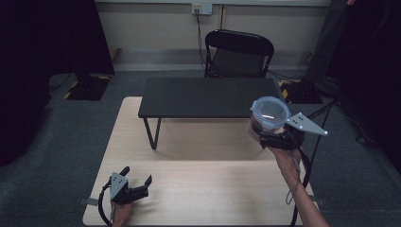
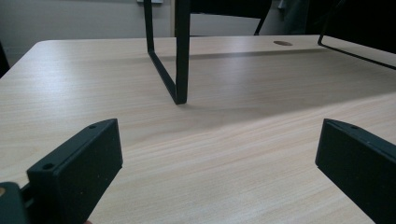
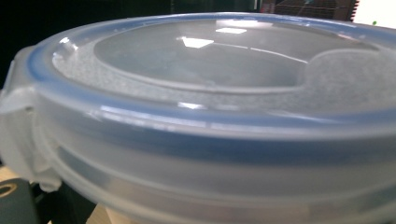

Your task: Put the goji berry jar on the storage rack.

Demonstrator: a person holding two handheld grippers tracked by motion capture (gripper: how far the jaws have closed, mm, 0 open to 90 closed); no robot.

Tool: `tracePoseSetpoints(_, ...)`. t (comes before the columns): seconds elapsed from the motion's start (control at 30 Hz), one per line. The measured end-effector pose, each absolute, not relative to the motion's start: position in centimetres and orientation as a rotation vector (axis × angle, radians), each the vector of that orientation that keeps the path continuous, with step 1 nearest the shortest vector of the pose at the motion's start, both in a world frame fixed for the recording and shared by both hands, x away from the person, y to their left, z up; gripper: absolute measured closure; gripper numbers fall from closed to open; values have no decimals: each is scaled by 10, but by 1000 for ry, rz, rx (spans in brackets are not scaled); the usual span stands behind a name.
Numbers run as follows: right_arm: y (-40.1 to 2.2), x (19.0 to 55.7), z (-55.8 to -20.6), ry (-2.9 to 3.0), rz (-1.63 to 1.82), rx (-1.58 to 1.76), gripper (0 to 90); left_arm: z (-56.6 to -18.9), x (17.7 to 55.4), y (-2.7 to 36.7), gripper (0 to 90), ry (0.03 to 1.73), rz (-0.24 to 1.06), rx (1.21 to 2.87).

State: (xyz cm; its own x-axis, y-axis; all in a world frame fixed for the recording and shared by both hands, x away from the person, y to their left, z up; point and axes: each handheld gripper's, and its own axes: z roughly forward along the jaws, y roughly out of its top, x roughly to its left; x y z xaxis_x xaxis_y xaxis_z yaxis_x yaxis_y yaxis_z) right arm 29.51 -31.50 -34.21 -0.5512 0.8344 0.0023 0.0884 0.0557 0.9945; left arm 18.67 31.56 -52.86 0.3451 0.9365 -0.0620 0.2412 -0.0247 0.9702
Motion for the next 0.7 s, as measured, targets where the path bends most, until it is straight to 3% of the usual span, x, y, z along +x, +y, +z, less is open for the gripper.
tracePoseSetpoints(0.7, -245, 368, -283, 1768, 1582, 959, 23, -530, 187, 318, 0, 1114, 791, 1505)
